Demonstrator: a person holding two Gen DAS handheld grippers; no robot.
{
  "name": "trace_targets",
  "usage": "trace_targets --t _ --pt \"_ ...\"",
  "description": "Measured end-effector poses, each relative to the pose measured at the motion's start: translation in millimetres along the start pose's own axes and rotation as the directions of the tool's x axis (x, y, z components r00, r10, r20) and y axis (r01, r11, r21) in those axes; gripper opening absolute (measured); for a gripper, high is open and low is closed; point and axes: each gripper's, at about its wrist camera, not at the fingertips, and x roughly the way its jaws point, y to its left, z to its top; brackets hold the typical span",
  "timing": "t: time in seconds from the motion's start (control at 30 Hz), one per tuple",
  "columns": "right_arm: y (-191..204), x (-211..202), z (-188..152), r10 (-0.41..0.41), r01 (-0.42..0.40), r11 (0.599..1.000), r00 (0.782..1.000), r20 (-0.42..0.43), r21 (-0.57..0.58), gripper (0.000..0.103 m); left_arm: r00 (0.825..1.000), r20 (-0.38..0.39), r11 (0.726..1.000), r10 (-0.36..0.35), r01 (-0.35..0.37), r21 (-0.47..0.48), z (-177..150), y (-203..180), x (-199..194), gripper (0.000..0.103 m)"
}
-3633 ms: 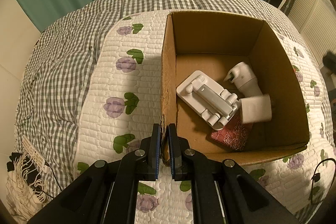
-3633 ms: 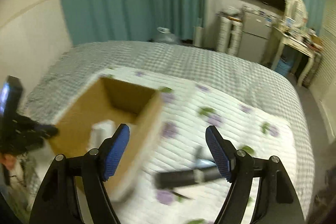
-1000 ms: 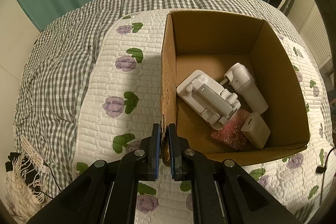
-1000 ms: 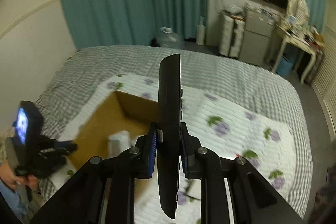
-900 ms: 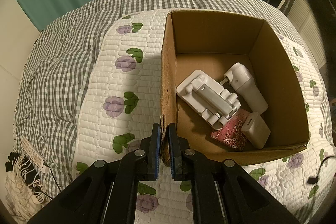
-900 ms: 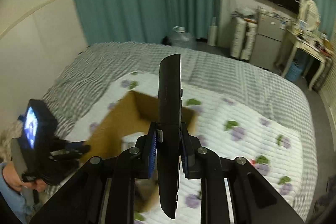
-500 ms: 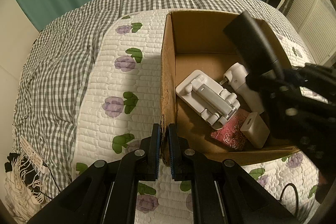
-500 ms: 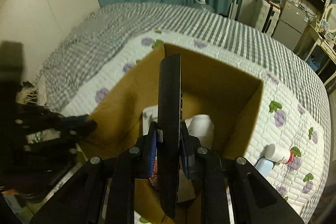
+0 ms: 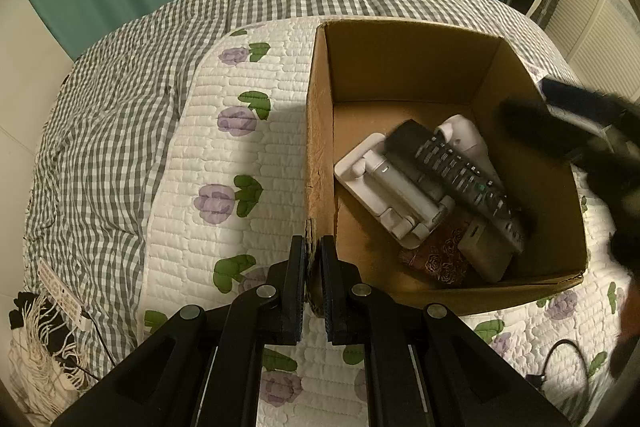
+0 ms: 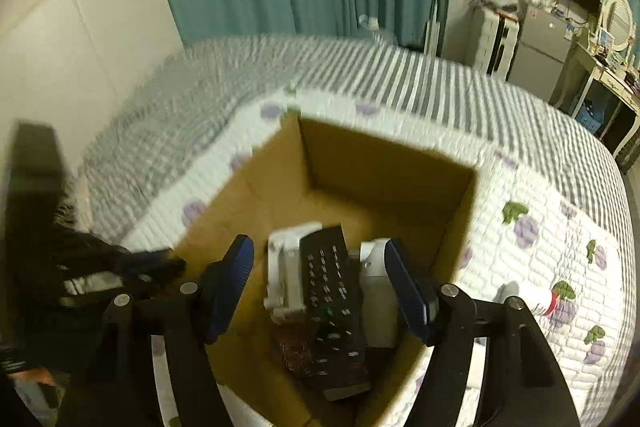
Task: Organize rigid objects
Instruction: 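Carry the black remote with the right gripper into the box and release, then return the right gripper to the quilt and grasp the white charger block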
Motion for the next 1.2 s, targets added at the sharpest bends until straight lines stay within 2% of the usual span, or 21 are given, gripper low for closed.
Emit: trace_targets --t 0.1,0.2,0.33,0.5,0.63,0.8,0.93,1.2 --pt "-16.3 -24.9 2.5 -0.031 0.030 0.999 0.997 0.068 0.025 0.074 1.000 0.000 1.000 0.001 -0.001 0.004 0.4 0.2 0.5 0.007" --pt "-45.7 -55.3 2.7 -0.105 0.097 0.993 0.985 0.134 0.068 0.080 1.000 0.001 1.000 -0.001 0.001 0.002 0.5 0.9 0.4 0.007" --pt "-83.8 -85.2 -1.6 -0.199 0.180 0.976 0.967 0.162 0.124 0.081 1.000 0.001 1.000 0.000 0.000 0.005 0.2 1.4 0.2 0.007" --pt "-124.3 -102.1 -19.7 -0.303 0.280 0.946 0.943 0.136 0.165 0.082 1.000 0.002 1.000 0.002 -0.002 0.006 -0.4 1.6 -0.3 0.007" --pt "-157.7 -90.6 -52.0 -0.345 0.328 0.924 0.937 0.058 0.198 0.082 1.000 0.000 1.000 0.004 -0.004 0.004 -0.7 2.0 -1.1 0.007" --pt "-175.8 -54.2 -92.7 -0.349 0.351 0.914 0.936 -0.050 0.203 0.082 1.000 0.000 1.000 0.008 -0.008 0.001 -0.8 0.9 -1.5 0.007" --pt "-179.0 -19.6 -117.3 -0.292 0.313 0.922 0.949 -0.121 0.229 0.082 1.000 0.000 1.000 0.015 -0.015 -0.002 -1.3 -0.9 -1.2 0.007" --pt "-171.0 24.3 -136.2 -0.181 0.229 0.929 0.966 -0.183 0.290 0.082 1.000 0.000 1.000 0.023 -0.023 0.000 -1.3 -2.2 -0.7 0.007"
